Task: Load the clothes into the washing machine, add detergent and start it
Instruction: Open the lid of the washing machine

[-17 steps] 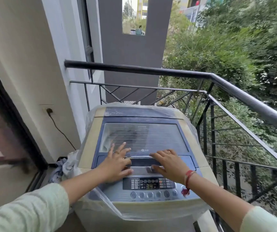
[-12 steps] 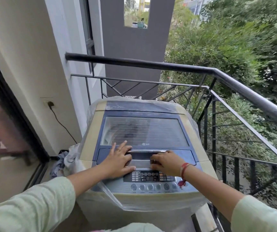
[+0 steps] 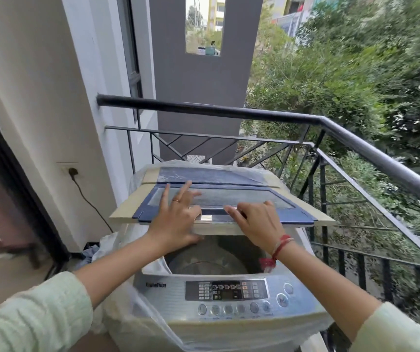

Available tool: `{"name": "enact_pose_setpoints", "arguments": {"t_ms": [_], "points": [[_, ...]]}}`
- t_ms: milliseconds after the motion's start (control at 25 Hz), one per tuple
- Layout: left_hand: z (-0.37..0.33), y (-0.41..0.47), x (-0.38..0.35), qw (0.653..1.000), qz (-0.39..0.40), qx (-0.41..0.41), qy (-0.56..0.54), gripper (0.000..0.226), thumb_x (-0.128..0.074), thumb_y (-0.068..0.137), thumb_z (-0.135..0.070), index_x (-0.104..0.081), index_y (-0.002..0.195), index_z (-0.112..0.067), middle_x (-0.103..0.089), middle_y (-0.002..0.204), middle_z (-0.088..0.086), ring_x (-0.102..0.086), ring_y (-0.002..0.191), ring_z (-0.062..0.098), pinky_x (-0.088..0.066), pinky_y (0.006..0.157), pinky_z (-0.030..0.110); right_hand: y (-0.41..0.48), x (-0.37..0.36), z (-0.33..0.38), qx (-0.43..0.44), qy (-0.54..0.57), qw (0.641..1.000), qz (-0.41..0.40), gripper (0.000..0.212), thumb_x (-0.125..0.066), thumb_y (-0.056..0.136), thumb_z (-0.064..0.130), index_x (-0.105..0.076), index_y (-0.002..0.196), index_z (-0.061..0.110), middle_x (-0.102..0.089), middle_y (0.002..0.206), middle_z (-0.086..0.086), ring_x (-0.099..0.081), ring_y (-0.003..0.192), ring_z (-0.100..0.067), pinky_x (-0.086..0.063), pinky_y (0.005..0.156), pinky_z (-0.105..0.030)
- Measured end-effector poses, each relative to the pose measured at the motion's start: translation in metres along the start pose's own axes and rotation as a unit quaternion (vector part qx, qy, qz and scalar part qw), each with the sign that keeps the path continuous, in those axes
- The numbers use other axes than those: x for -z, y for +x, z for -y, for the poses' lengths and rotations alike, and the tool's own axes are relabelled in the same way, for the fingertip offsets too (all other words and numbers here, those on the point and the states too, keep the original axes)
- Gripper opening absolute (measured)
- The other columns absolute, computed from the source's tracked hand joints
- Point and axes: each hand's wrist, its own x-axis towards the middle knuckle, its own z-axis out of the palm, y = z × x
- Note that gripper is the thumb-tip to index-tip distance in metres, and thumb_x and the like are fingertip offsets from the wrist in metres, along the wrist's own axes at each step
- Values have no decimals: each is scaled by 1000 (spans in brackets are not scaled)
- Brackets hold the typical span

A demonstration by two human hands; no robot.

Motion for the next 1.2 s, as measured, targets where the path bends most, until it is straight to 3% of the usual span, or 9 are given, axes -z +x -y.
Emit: {"name": "enact_pose_setpoints", "arguments": {"t_ms": [80,200,360,480,680,760,880,1200], "points": [[12,17,8,997,-70,-30,8,52,-74,60,-59,-60,94,-22,-44,133,8,-22,139,29,-10,106,66,19,6,0,-10,-26,996,-86,62,-19,92,60,-46,53,20,-51,45,0,-50,45,-22,-38,72,-34],[35,45,18,977,-157,-122,74,60,-59,73,-65,-48,110,-19,-45,131,8,-31,136,29,-20,106,66,53,22,-4,-6,-47,984,-170,62,-23,93,56,-53,55,17,-58,47,-3,-58,48,-27,-40,69,-34],[64,91,33,965,-167,-131,156,61,-43,79,-70,-52,101,-14,-61,107,7,-49,123,29,-22,107,60,105,44,-9,26,-58,956,-285,50,-29,96,48,-57,67,18,-61,58,2,-57,51,-22,-37,74,-34],[81,125,41,965,-147,-103,193,64,-42,78,-73,-52,99,-13,-59,108,10,-42,127,32,-11,106,67,130,41,-13,11,-78,939,-335,45,-27,96,49,-59,92,18,-65,85,1,-60,76,-22,-31,82,-36],[101,166,45,981,-116,27,154,76,-35,74,-80,-50,122,-22,-45,139,12,-19,140,32,20,104,64,160,17,-25,-13,-97,960,-263,55,-25,93,55,-47,129,19,-53,130,-4,-44,127,-27,-22,110,-49],[105,180,37,981,-110,98,123,84,-29,76,-81,-31,142,-29,-23,154,9,-3,144,29,27,100,61,182,18,-28,-48,-87,968,-231,60,-21,93,56,-38,139,20,-43,143,-7,-33,137,-29,-15,114,-50],[115,205,23,980,-52,189,33,87,-29,80,-78,-1,149,-32,4,158,2,16,144,24,24,101,59,213,14,-31,-81,-94,975,-184,67,-12,92,58,-25,145,20,-32,150,-8,-22,142,-29,-11,115,-50],[152,253,12,981,61,182,-19,88,-22,81,-78,12,147,-31,15,157,-1,19,143,22,16,107,58,270,8,-43,-133,-74,984,-90,66,-8,92,60,-12,148,25,-14,157,-3,-4,146,-24,3,115,-50]]}}
